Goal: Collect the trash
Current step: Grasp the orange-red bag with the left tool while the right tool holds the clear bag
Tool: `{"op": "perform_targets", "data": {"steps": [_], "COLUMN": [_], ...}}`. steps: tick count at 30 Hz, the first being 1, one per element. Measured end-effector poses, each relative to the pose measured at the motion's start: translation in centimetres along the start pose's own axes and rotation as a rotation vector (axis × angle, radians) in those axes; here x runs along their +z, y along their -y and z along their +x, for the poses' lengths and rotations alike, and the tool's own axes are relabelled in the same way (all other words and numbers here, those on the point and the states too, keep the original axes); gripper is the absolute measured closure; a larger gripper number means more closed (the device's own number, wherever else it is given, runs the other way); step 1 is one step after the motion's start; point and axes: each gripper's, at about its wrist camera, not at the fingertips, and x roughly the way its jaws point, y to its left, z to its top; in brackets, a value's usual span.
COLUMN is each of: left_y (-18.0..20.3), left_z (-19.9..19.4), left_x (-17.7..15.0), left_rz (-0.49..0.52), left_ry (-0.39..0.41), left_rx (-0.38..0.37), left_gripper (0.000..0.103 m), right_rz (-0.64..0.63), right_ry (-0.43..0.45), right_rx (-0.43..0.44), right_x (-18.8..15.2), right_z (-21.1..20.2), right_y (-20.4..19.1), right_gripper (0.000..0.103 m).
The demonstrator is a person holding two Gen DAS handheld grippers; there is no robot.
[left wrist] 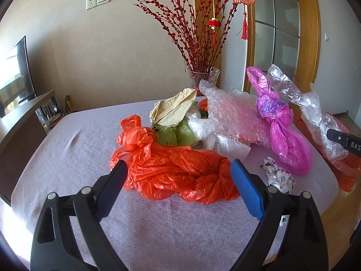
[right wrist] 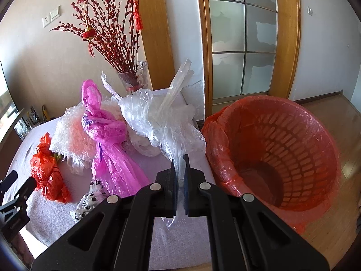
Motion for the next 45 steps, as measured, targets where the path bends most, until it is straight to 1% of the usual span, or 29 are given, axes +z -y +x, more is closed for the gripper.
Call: {"op": "perform_targets", "data": {"steps": [3, 8, 14, 15, 16, 17, 18, 20, 24, 25, 28, 30, 31, 35, 37, 39, 42, 44, 45], "left_y": [0.3, 0.6, 1.5, 1.6, 1.7, 1.8, 1.8, 1.8, 2.0, 1.9, 1.9, 1.9, 2.0, 2.3, 2.7, 2.9, 2.8, 2.9, 2.9], "left_z": [1.5, 4.1, 5.0, 5.2, 5.3, 5.4, 5.3, 5.3, 4.7, 4.3, 2.7, 1.6, 1.2, 0.7, 1.3, 1.8, 2.8, 3.2, 3.3], "left_x": [0.4, 0.2, -0.4, -0.5, -0.6, -0.7, -0.7, -0.6, -0.6, -0.6, -0.9, -1.1, -1.0, -0.8, -0.7, -0.9, -0.9, -1.0, -1.0], "left_rz": [0.019, 0.017, 0.022, 0.023, 0.024, 0.022, 0.019, 0.019, 0.028, 0.026, 0.025, 0.032, 0.036, 0.053, 0.071, 0.073, 0.077, 0.079, 0.080], "left_ry": [-0.022, -0.107, -0.137, -0.140, -0.143, -0.145, -0.140, -0.133, -0.115, -0.110, -0.088, -0.067, -0.059, -0.044, -0.062, -0.079, -0.088, -0.094, -0.097], "left_rx": [0.011, -0.028, -0.060, -0.064, -0.070, -0.081, -0.085, -0.097, -0.108, -0.111, -0.128, -0.134, -0.138, -0.157, -0.146, -0.145, -0.117, -0.105, -0.099], "left_gripper": [0.013, 0.013, 0.013, 0.015, 0.022, 0.027, 0.029, 0.038, 0.045, 0.047, 0.050, 0.056, 0.066, 0.069, 0.069, 0.066, 0.057, 0.048, 0.047], "right_rz": [0.009, 0.009, 0.017, 0.019, 0.021, 0.022, 0.024, 0.025, 0.032, 0.033, 0.037, 0.036, 0.035, 0.040, 0.046, 0.048, 0.048, 0.049, 0.050], "right_ry": [-0.003, -0.010, -0.015, -0.016, -0.017, -0.018, -0.018, -0.018, -0.018, -0.017, -0.015, -0.014, -0.014, -0.015, -0.018, -0.019, -0.021, -0.021, -0.022], "right_rx": [0.003, 0.007, 0.008, 0.008, 0.007, 0.007, 0.006, 0.005, 0.004, 0.004, 0.007, 0.008, 0.008, 0.010, 0.012, 0.013, 0.014, 0.013, 0.013], "right_x": [-0.3, -0.9, -1.3, -1.3, -1.4, -1.5, -1.5, -1.7, -1.8, -1.8, -1.9, -2.0, -2.0, -2.2, -2.3, -2.4, -2.6, -2.6, -2.6], "right_z": [-0.2, -0.4, -0.6, -0.6, -0.6, -0.6, -0.7, -0.9, -1.2, -1.3, -1.5, -1.6, -1.6, -1.7, -1.7, -1.7, -1.8, -1.8, -1.8], "right_y": [0.2, 0.4, 0.5, 0.6, 0.6, 0.8, 0.8, 0.9, 1.1, 1.2, 1.2, 1.2, 1.2, 1.3, 1.4, 1.5, 1.6, 1.7, 1.8], "right_gripper": [0.098, 0.098, 0.098, 0.098, 0.098, 0.098, 0.098, 0.098, 0.098, 0.098, 0.098, 0.098, 0.098, 0.098, 0.098, 0.098, 0.098, 0.098, 0.098]}}
